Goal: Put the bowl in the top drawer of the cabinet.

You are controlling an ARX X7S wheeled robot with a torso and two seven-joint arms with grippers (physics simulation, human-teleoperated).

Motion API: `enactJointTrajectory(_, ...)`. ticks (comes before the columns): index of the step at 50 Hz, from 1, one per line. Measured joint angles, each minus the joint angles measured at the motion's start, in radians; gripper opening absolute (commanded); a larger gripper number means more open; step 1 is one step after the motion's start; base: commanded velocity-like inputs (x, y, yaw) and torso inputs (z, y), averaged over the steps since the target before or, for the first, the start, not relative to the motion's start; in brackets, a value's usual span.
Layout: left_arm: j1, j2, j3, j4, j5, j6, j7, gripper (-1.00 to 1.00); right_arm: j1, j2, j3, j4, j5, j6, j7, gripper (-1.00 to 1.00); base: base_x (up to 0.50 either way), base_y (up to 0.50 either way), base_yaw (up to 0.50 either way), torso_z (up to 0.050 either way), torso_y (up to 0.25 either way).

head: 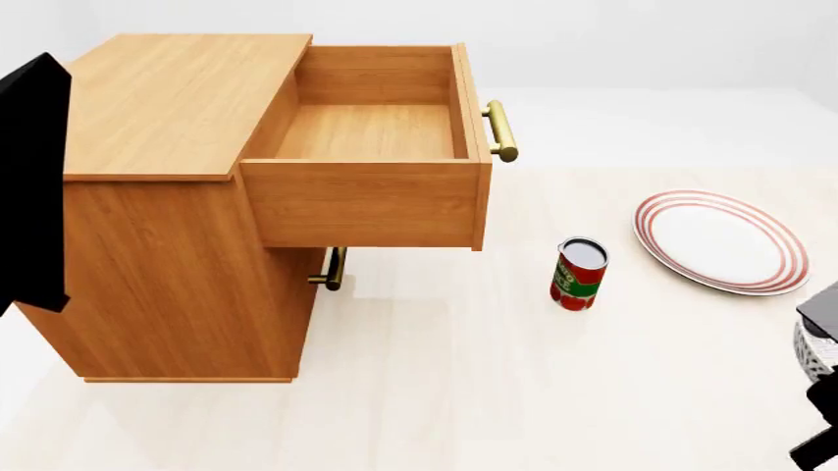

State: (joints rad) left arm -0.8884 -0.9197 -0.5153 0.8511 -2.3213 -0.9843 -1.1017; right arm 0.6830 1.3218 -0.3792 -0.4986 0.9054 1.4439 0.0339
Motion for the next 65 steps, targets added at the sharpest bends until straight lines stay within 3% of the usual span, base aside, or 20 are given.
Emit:
enactJointTrajectory(18, -0.005, -0.007, 0.004, -0.002, 0.006, 0.004, 0.008, 1.00, 0.827, -0.144, -0.643, 0.039, -0.409, -0.004, -0.554, -1.00, 0.00, 0.00, 0.00, 0.000, 0.001)
enactJointTrajectory(29, -0.021, -0.018, 0.014, -0.007, 0.008, 0.012, 0.012, 1.00, 1.143, -0.266, -0.889, 0.231, -0.595, -0.164, -0.820, -1.00, 0.00, 0.00, 0.00, 0.000, 0.000)
enactJointTrajectory(43, -0.041, -0.034, 0.027, -0.008, 0.006, 0.025, 0.014, 1.00, 1.338, -0.500, -1.029, 0.597, -0.717, -0.456, -1.022, -1.00, 0.00, 0.00, 0.00, 0.000, 0.001)
enactJointTrajectory(65, -0.047, -0.044, 0.021, -0.015, 0.013, 0.024, 0.028, 1.00, 1.432, -0.903, -1.016, 1.210, -0.725, -0.929, -1.167, -1.00, 0.00, 0.00, 0.00, 0.000, 0.000)
